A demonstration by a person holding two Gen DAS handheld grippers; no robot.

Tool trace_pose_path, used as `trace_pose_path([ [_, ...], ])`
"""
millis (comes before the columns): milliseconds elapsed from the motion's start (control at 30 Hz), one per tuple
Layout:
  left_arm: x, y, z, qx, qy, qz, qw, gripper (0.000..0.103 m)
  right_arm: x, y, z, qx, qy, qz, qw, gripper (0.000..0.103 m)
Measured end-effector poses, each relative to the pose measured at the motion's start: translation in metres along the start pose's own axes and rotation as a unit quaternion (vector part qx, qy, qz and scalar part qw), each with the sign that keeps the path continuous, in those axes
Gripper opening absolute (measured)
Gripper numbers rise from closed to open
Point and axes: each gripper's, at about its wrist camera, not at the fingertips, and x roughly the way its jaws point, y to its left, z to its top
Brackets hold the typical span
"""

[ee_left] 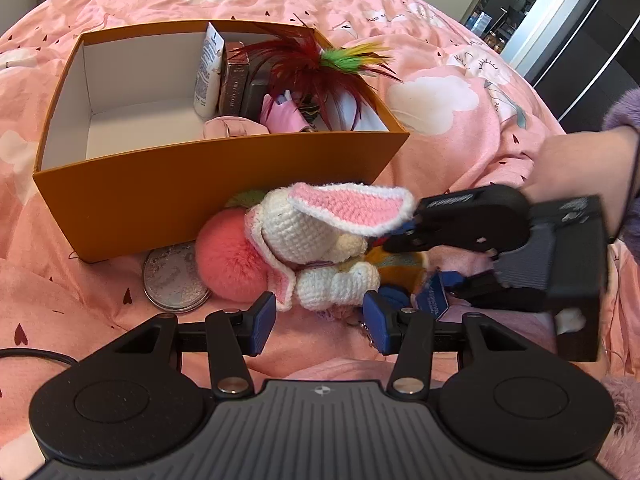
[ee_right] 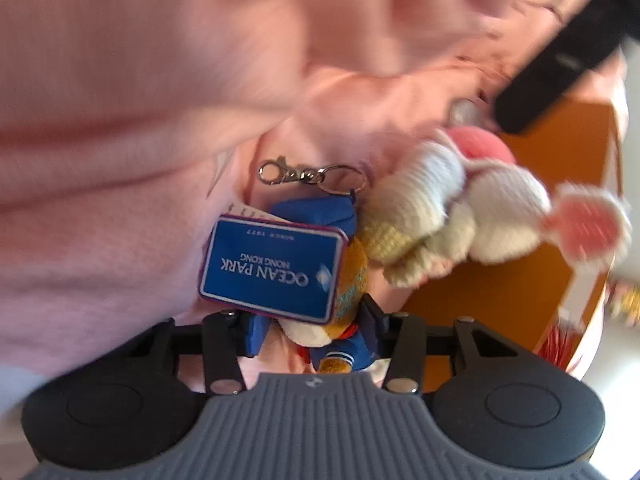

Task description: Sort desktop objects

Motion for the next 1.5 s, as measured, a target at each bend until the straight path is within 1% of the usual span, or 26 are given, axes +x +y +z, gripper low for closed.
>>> trace_pose_path([
  [33, 0.0, 0.0, 0.0, -0.002, -0.001, -0.001, 1.0, 0.056, -0.005, -0.008, -0.002, 0.044, -0.003, 0.004, 0.999, 0.047],
  [100, 0.002, 0.001, 0.0, -0.006, -0.002, -0.002, 1.0, 0.056, -0.017, -0.023, -0.01, 0.133, -0.011, 0.013, 0.991, 0.047],
  [200, 0.004, 0.001, 0.002, -0.015, -0.003, -0.006, 0.9999, 0.056, -0.031, -0.041, -0.024, 0.251, -0.022, 0.021, 0.967, 0.046],
  [300, 0.004, 0.001, 0.004, -0.02, -0.006, -0.007, 0.9998, 0.056, -0.045, -0.054, -0.037, 0.334, -0.031, 0.024, 0.942, 0.045],
  [400, 0.003, 0.0, 0.006, -0.024, -0.01, -0.007, 0.9996, 0.056, -0.055, -0.069, -0.052, 0.416, -0.035, 0.025, 0.908, 0.045],
  [433, 0.004, 0.0, 0.006, -0.027, -0.01, -0.009, 0.9995, 0.056, -0.057, -0.075, -0.057, 0.446, -0.032, 0.023, 0.894, 0.045],
  [467, 0.005, 0.0, 0.007, -0.031, -0.01, -0.01, 0.9994, 0.056, -0.057, -0.075, -0.051, 0.48, -0.029, 0.02, 0.876, 0.045],
  [500, 0.007, 0.0, 0.007, -0.035, -0.009, -0.012, 0.9993, 0.056, -0.056, -0.069, -0.061, 0.511, -0.029, 0.019, 0.859, 0.045],
  [567, 0.01, -0.001, 0.008, -0.041, -0.006, -0.013, 0.9991, 0.056, -0.049, -0.076, -0.062, 0.558, -0.018, 0.011, 0.83, 0.045],
  [633, 0.011, -0.002, 0.008, -0.044, -0.006, -0.01, 0.999, 0.056, -0.039, -0.082, -0.061, 0.586, 0.003, 0.005, 0.81, 0.045],
  [700, 0.01, -0.001, 0.008, -0.047, -0.007, -0.005, 0.9989, 0.056, -0.027, -0.082, -0.054, 0.601, 0.013, 0.004, 0.799, 0.045],
  [733, 0.008, 0.0, 0.007, -0.049, -0.008, -0.002, 0.9988, 0.056, -0.023, -0.082, -0.053, 0.607, 0.013, 0.007, 0.794, 0.045],
  [767, 0.007, 0.001, 0.007, -0.052, -0.01, 0.001, 0.9986, 0.056, -0.027, -0.072, -0.065, 0.617, 0.01, 0.013, 0.787, 0.045],
  [833, 0.005, 0.004, 0.006, -0.058, -0.011, 0.006, 0.9982, 0.056, -0.02, -0.074, -0.061, 0.632, -0.004, 0.028, 0.775, 0.045],
  [867, 0.004, 0.006, 0.005, -0.06, -0.009, 0.008, 0.9981, 0.056, -0.021, -0.071, -0.061, 0.64, -0.01, 0.035, 0.767, 0.045],
  [900, 0.004, 0.006, 0.004, -0.061, -0.007, 0.008, 0.9981, 0.056, -0.02, -0.074, -0.06, 0.652, -0.018, 0.045, 0.757, 0.045],
  [967, 0.004, 0.008, 0.002, -0.063, 0.0, 0.006, 0.998, 0.056, -0.021, -0.08, -0.067, 0.681, -0.038, 0.072, 0.727, 0.044],
  [1067, 0.005, 0.01, -0.003, -0.065, 0.011, 0.005, 0.9978, 0.056, -0.026, -0.079, -0.072, 0.724, -0.079, 0.118, 0.675, 0.041],
  [1133, 0.006, 0.012, -0.005, -0.072, 0.016, 0.003, 0.9973, 0.056, -0.031, -0.075, -0.076, 0.745, -0.105, 0.141, 0.643, 0.041],
  [1200, 0.008, 0.015, -0.006, -0.083, 0.018, -0.001, 0.9964, 0.056, -0.026, -0.075, -0.081, 0.763, -0.13, 0.164, 0.612, 0.041],
  [1233, 0.01, 0.016, -0.006, -0.089, 0.018, 0.0, 0.9959, 0.057, -0.026, -0.073, -0.082, 0.769, -0.136, 0.169, 0.601, 0.041],
  [1267, 0.011, 0.018, -0.006, -0.097, 0.015, 0.002, 0.9951, 0.056, -0.026, -0.071, -0.082, 0.774, -0.133, 0.162, 0.598, 0.041],
  [1333, 0.017, 0.023, -0.005, -0.12, 0.014, 0.006, 0.9927, 0.056, -0.025, -0.068, -0.082, 0.78, -0.118, 0.138, 0.599, 0.041],
  [1367, 0.019, 0.026, -0.004, -0.133, 0.014, 0.008, 0.991, 0.056, -0.023, -0.067, -0.084, 0.786, -0.113, 0.13, 0.594, 0.041],
  [1433, 0.024, 0.033, -0.003, -0.165, 0.016, 0.008, 0.9862, 0.057, -0.016, -0.069, -0.09, 0.802, -0.107, 0.117, 0.576, 0.042],
  [1500, 0.026, 0.042, -0.003, -0.21, 0.018, 0.001, 0.9776, 0.057, -0.013, -0.07, -0.096, 0.815, -0.108, 0.11, 0.559, 0.043],
])
